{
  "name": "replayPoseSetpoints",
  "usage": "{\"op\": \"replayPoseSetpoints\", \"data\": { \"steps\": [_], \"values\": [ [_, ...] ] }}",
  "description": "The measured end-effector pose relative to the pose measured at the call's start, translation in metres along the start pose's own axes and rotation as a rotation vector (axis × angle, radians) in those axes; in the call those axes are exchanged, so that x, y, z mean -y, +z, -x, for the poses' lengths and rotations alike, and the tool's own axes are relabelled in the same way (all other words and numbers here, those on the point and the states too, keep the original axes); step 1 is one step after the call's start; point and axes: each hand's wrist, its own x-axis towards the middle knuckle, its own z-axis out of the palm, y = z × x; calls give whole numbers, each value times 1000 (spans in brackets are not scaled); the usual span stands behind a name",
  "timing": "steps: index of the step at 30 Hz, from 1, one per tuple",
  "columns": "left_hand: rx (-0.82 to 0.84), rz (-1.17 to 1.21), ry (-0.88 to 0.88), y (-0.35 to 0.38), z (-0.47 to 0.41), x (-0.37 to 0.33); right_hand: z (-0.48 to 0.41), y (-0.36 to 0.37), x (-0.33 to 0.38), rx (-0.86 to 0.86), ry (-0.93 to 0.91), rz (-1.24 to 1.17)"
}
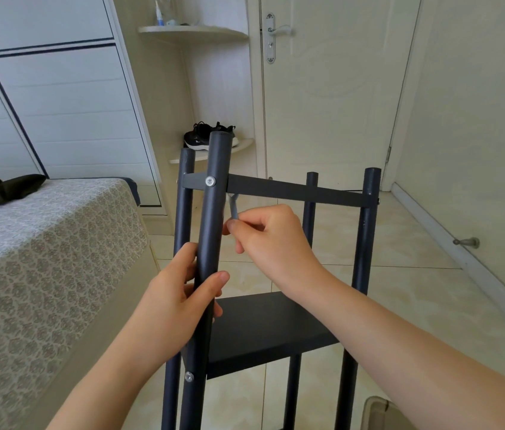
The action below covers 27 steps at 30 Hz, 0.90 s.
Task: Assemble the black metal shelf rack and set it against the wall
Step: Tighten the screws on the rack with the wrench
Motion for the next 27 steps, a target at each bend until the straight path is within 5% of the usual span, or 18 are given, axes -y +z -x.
{"op": "replayPoseSetpoints", "data": {
  "steps": [15,27],
  "values": [
    [21,53,-25,1,1,-6,-12,-2,1,18,1,-19],
    [25,30,0,0,0,-1,-15,29,-20,-198,-163,32]
  ]
}}
